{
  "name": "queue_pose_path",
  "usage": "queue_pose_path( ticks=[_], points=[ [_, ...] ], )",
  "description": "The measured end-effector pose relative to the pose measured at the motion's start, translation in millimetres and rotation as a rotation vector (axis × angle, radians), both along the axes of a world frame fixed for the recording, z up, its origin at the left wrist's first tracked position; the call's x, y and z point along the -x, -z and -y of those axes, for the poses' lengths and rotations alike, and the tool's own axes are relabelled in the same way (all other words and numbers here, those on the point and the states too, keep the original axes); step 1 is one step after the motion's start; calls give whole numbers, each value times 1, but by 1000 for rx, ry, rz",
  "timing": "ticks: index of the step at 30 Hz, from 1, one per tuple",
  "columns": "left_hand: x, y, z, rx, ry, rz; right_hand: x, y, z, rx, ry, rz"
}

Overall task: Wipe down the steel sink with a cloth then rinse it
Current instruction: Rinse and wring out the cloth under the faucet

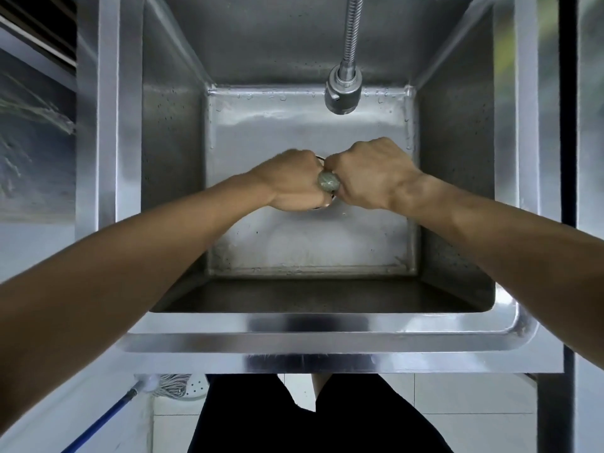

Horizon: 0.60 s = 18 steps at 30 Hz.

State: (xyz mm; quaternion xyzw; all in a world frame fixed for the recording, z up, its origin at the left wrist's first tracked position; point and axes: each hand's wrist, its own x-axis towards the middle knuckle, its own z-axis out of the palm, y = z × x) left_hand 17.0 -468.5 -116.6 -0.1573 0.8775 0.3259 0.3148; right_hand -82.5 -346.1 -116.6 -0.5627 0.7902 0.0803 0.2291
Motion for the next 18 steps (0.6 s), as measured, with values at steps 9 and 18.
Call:
queue_pose_path(
  ticks=[9,18],
  points=[
    [-22,25,-2,-1042,-628,428,1,37,-6,395,-103,-73],
    [-3,30,15,-414,-158,238,2,31,-13,33,223,311]
  ],
)
